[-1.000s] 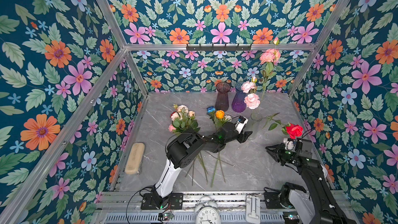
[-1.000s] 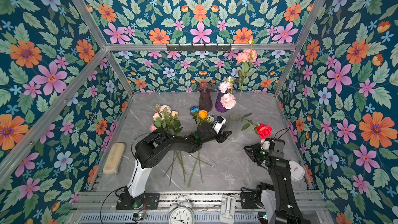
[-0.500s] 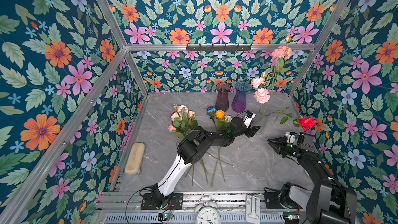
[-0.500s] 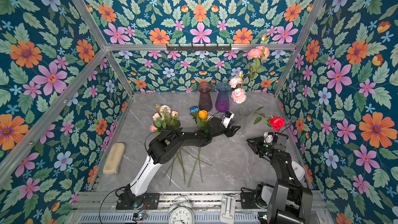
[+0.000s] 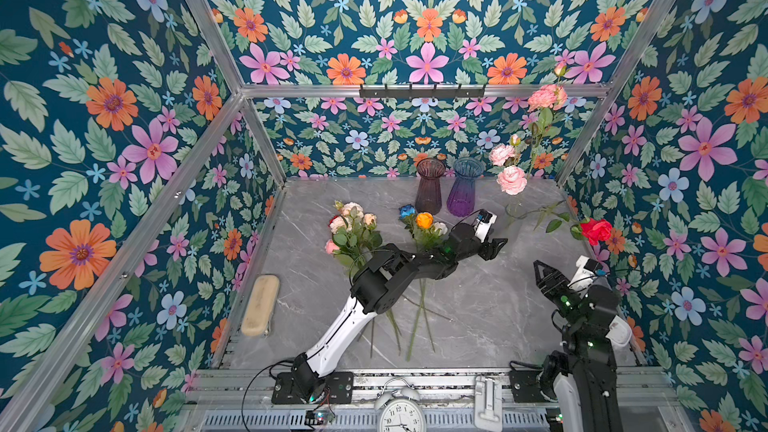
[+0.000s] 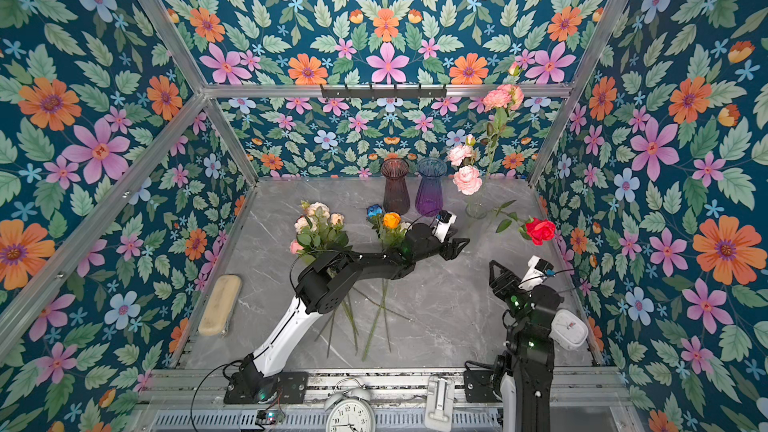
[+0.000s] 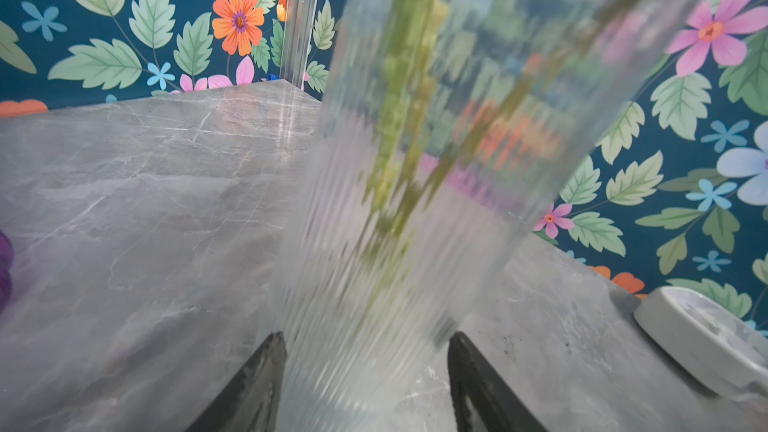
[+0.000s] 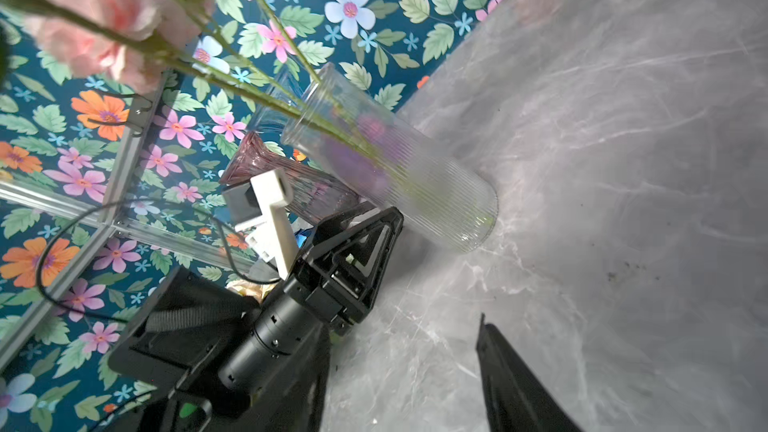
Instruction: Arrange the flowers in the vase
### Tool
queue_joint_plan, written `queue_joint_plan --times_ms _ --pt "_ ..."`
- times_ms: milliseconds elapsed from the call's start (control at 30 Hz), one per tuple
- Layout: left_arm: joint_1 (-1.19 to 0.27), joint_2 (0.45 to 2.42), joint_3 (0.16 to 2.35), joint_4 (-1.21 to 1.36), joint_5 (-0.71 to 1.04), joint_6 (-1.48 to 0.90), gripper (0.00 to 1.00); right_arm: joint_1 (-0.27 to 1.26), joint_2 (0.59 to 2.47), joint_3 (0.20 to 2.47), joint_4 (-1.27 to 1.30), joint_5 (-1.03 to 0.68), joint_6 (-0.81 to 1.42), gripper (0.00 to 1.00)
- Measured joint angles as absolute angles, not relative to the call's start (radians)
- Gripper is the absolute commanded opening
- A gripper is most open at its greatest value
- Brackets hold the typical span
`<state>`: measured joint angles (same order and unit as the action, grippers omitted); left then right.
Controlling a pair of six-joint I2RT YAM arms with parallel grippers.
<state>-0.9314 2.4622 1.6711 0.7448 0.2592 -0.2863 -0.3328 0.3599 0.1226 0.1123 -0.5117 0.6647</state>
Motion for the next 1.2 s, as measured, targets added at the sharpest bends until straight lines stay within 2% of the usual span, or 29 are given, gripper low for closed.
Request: queue_joint_plan --times_ms 67,200,400,533,700,767,833,1033,1200 --pt "-0.931 2.473 1.692 0.743 0.259 -0.302 0.64 -0.322 0.360 0.086 0.160 -0.493 0.645 0.64" --pt "-0.925 2.491 1.720 0.741 0.266 -0.313 0.64 -0.313 0.476 0.087 0.234 -0.461 0.633 0.60" --pt "-0.913 2.503 1.724 0.758 0.267 -0.338 0.66 -0.294 0.757 0.140 0.373 -0.467 0.636 0.60" --pt "-0.910 2.439 1.601 0.816 0.273 -0.341 0.67 -0.246 0.899 0.188 0.434 -0.477 0.620 0.60" --pt "-0.910 2.312 1.424 0.895 0.284 -0.340 0.67 -0.085 0.989 0.268 0.450 -0.421 0.556 0.62" --pt "-0.909 2.249 1.343 0.920 0.286 -0.343 0.67 -0.043 1.023 0.308 0.431 -0.381 0.540 0.58" --pt "-0.905 2.189 1.266 0.948 0.293 -0.366 0.66 -0.032 1.056 0.337 0.413 -0.324 0.542 0.54" --pt "-0.893 2.016 1.030 1.018 0.315 -0.422 0.66 0.029 1.118 0.363 0.373 -0.151 0.572 0.54" --pt "-0.896 1.891 0.887 1.059 0.338 -0.451 0.66 0.032 1.217 0.361 0.450 -0.094 0.624 0.55"
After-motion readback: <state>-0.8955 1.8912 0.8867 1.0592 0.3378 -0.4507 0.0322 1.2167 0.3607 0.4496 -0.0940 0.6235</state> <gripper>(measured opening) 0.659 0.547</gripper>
